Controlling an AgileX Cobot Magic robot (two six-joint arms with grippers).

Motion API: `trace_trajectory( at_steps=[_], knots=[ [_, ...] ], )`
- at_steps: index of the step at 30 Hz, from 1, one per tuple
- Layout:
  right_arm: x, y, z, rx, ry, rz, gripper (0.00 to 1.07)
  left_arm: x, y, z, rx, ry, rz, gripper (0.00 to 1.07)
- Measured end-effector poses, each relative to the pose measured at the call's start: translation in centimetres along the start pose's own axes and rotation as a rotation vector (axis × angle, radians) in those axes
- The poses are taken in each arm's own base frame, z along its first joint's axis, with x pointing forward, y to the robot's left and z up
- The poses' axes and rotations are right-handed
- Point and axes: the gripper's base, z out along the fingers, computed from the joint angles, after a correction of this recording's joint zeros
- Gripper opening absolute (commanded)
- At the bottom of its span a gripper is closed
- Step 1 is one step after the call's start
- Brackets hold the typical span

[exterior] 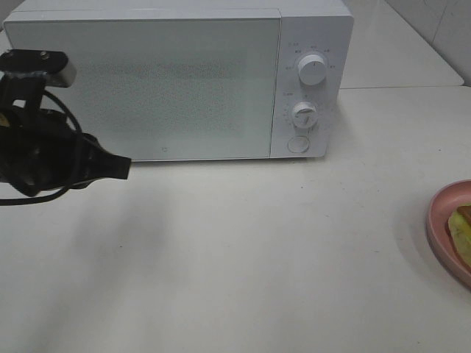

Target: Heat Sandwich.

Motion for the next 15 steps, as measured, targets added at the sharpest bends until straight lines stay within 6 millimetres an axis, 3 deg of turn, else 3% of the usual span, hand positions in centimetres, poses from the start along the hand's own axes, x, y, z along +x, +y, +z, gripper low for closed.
trace_trajectory(
  at_steps=[1, 3, 7, 14, 15],
  knots=[
    [0.0, 0.0, 0.0, 0.000, 0.000, 0.000, 0.76, 0.0, 0.0, 0.0, 0.000, 0.000, 0.000, 0.63],
    [0.0, 0.0, 0.0, 0.000, 0.000, 0.000, 0.76, 0.4, 1.5, -1.2, -0.008, 0.083, -0.053, 1.01],
    [0.0, 0.0, 0.0, 0.000, 0.000, 0.000, 0.76, 0.8, 2.7, -2.6, -0.013, 0.153, -0.098, 0.98],
    [0.0, 0.0, 0.0, 0.000, 0.000, 0.000, 0.76, 1.9, 4.8, -7.6, -0.057, 0.262, -0.102, 0.97],
    [0.0, 0.0, 0.0, 0.000, 0.000, 0.000, 0.76, 1.9, 4.8, -7.6, -0.057, 0.262, -0.102, 0.97]
  ],
)
